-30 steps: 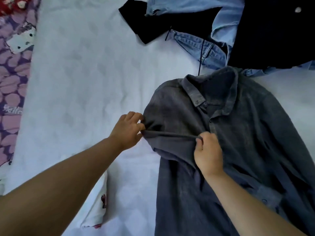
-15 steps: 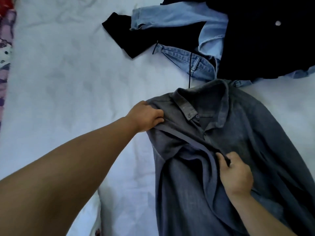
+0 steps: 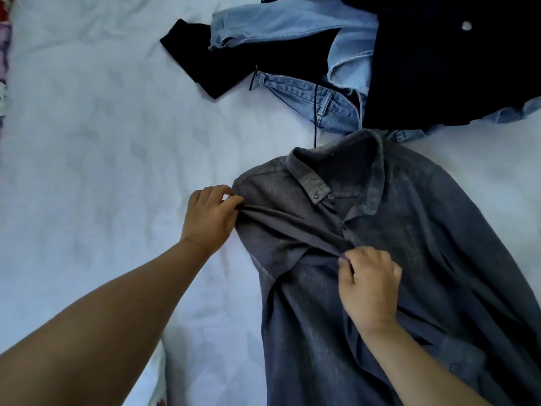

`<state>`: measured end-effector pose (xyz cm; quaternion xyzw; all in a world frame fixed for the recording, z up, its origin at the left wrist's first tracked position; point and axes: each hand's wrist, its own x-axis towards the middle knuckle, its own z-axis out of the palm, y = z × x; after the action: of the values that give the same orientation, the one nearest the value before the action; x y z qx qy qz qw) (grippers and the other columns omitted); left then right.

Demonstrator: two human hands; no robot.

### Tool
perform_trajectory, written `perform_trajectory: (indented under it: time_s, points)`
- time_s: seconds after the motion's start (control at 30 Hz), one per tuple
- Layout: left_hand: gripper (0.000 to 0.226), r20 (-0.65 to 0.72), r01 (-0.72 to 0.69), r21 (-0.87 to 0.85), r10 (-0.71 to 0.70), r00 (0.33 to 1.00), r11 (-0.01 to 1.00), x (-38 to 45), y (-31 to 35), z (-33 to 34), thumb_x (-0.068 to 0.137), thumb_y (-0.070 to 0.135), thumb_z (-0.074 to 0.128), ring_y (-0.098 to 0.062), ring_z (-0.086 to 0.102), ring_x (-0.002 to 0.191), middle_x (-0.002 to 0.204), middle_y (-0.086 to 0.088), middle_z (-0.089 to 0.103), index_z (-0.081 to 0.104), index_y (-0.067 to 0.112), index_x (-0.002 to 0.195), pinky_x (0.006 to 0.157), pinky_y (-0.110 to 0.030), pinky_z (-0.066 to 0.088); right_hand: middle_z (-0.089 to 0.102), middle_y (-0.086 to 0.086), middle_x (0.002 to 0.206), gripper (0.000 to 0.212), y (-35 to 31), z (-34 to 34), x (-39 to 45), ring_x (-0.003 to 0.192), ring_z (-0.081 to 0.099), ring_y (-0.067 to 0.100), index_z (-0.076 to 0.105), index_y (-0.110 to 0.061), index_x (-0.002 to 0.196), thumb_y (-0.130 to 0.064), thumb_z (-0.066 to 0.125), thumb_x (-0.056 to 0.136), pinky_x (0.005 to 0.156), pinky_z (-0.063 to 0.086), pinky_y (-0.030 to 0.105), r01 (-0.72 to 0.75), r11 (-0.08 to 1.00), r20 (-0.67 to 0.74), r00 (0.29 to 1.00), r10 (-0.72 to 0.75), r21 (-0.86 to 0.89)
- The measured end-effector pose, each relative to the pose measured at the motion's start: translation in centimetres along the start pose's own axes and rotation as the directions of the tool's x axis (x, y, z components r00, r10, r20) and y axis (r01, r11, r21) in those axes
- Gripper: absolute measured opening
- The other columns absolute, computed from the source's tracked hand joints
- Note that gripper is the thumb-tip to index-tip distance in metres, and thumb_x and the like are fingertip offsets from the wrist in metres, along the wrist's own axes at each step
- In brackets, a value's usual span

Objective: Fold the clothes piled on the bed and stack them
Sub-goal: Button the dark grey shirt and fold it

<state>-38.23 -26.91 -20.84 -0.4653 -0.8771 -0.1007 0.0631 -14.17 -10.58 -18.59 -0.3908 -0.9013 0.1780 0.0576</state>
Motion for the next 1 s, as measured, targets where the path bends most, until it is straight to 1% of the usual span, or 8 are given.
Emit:
perform_trajectory:
  time_s: [0.2,0.37,0.47,0.57,0.7,0.83,0.93,1.0]
  points:
    - [0.03,0.027,0.241,-0.345,-0.247,0.969,0.907,3.7,3.0,-0.3,0.086,0.02,0.042,-0.027,0.061,0.086,0.094,-0.004,0.067,0.071,0.013,0.092,0.086,-0.033,0.043,0.052,0.003,0.056,0.017,0.8,-1.4,2.7,0.06,0.052,0.026,0.063,-0.004,0.091,-0.012,0.048,0.096,0.067,0.045,0.036,-0.337,0.832,0.129,0.941,0.312,0.441]
    - [0.028,0.253,0.562,-0.506,-0.51,0.822,0.655,6.6,6.3,-0.5,0.097,0.023,0.038,-0.026,0.059,0.091,0.099,-0.005,0.067,0.065,0.02,0.106,0.085,-0.033,0.047,0.058,0.004,0.067,0.016,1.5,-1.9,4.1,0.062,0.052,0.015,0.063,-0.007,0.092,-0.017,0.051,0.096,0.062,0.037,0.028,-0.38,0.805,0.156,0.924,0.348,0.456]
    - [0.024,0.298,0.391,-0.163,-0.333,0.895,0.906,7.5,5.6,-0.1,0.097,0.03,0.045,-0.032,0.059,0.094,0.106,-0.007,0.068,0.059,0.021,0.115,0.088,-0.035,0.039,0.064,0.006,0.078,0.012,3.2,-1.8,4.0,0.074,0.059,0.024,0.063,-0.01,0.098,-0.019,0.059,0.091,0.067,0.049,0.034,-0.339,0.881,0.203,0.937,0.284,0.329]
    - [0.036,0.308,0.178,0.173,-0.225,0.924,0.969,7.1,4.1,0.5,0.089,0.034,0.058,-0.033,0.049,0.109,0.118,-0.011,0.056,0.054,0.017,0.121,0.1,-0.041,0.022,0.062,0.003,0.096,0.019,5.3,-2.0,3.0,0.087,0.059,0.022,0.06,-0.015,0.105,-0.019,0.062,0.087,0.074,0.05,0.034,-0.33,0.929,0.343,0.903,0.259,0.169]
    - [0.038,0.059,0.104,-0.051,-0.101,0.993,0.993,3.7,6.2,0.0,0.081,0.04,0.056,-0.031,0.046,0.102,0.112,-0.013,0.055,0.058,0.013,0.107,0.091,-0.04,0.027,0.061,0.004,0.101,0.028,6.5,-2.2,0.0,0.095,0.058,0.023,0.06,-0.01,0.112,-0.023,0.063,0.088,0.082,0.049,0.035,-0.315,0.934,0.341,0.908,0.245,0.167]
    - [0.071,0.283,-0.091,-0.125,0.124,0.951,0.988,-1.7,10.4,-0.4,0.071,0.068,0.051,-0.028,0.046,0.111,0.122,-0.012,0.057,0.062,0.014,0.115,0.097,-0.043,0.032,0.063,0.004,0.098,0.044,7.1,-2.9,-3.3,0.098,0.056,0.026,0.064,-0.009,0.108,-0.047,0.049,0.09,0.087,0.047,0.047,-0.309,0.942,0.28,0.923,0.264,0.131]
    - [0.077,0.341,-0.074,0.019,0.063,0.938,0.997,-3.5,11.1,0.3,0.061,0.041,0.076,-0.038,0.049,0.123,0.137,-0.017,0.05,0.054,0.012,0.13,0.103,-0.052,0.037,0.065,0.012,0.104,0.059,8.1,-3.9,-5.9,0.099,0.057,0.034,0.065,-0.005,0.108,-0.054,0.037,0.092,0.088,0.043,0.05,-0.402,0.915,0.13,0.909,0.397,0.021]
    - [0.091,0.318,0.048,0.051,-0.062,0.946,0.998,-3.9,10.6,-0.2,0.049,0.015,0.081,-0.043,0.045,0.126,0.142,-0.021,0.044,0.049,0.008,0.135,0.099,-0.057,0.039,0.058,0.02,0.118,0.05,9.1,-4.8,-7.5,0.111,0.05,0.041,0.059,-0.002,0.118,-0.044,0.054,0.089,0.095,0.035,0.055,-0.573,0.819,0.03,0.818,0.574,-0.027]
